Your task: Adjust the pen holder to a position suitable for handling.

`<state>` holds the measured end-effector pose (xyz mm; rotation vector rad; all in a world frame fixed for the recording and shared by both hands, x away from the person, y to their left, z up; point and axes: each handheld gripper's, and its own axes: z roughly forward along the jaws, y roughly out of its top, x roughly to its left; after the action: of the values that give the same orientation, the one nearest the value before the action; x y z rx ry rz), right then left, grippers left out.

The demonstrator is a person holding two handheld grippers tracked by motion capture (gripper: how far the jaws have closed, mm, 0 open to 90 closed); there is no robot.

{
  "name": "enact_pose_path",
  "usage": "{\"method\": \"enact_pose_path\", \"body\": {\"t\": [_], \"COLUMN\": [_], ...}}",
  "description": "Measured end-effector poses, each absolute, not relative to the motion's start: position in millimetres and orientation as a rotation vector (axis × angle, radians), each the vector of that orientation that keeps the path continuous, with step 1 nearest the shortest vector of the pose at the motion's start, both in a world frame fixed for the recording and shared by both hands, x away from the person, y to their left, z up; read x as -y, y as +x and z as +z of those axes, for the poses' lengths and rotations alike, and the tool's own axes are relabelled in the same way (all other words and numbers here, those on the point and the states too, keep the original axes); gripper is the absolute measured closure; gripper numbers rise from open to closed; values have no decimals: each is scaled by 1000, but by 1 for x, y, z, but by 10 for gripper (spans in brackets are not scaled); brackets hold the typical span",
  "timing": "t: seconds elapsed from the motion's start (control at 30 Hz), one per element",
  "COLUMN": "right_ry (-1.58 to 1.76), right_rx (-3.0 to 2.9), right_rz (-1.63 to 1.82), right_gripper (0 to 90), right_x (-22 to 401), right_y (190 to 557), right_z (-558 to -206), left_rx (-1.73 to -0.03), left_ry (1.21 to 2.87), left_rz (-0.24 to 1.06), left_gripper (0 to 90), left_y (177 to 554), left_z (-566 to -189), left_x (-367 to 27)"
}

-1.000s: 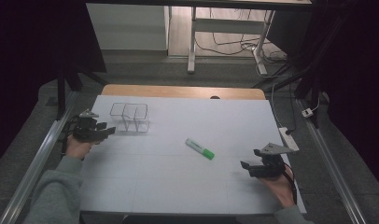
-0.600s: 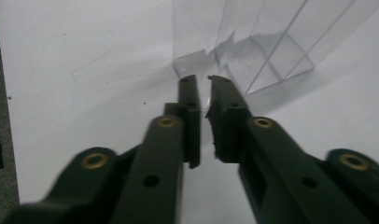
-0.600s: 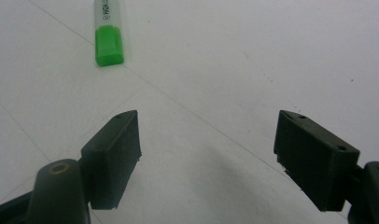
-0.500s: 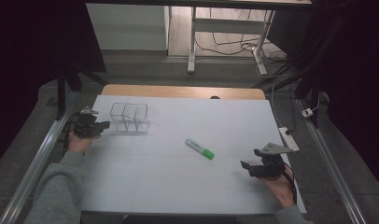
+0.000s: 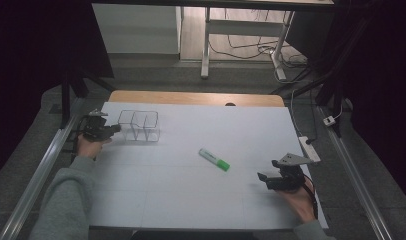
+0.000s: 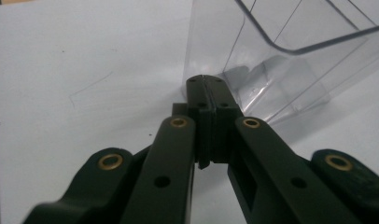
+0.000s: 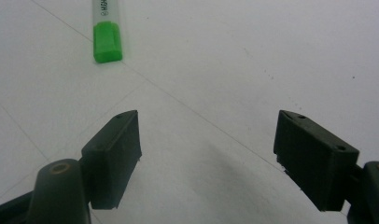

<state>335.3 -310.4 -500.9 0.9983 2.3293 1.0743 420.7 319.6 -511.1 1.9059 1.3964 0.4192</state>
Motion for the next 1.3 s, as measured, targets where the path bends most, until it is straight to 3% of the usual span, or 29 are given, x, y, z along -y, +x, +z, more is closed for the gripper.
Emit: {"method": "enact_pose_path", "body": {"t": [0.53,1.3], "right_ry": [1000,1000], "right_rx": [-2342,-2349], "right_rz": [1062,1058], "right_gripper": [226,226], "right_x": [310,311], "right_y": [336,336], "right_z": [-502,-503], "left_rx": [-1366,-1242], "left_ry": [1936,1991], "left_rz": [419,389], "left_gripper": [887,886], "left_y": [424,427], "left_z": [-513,-507], "left_x": [-318,-275]}}
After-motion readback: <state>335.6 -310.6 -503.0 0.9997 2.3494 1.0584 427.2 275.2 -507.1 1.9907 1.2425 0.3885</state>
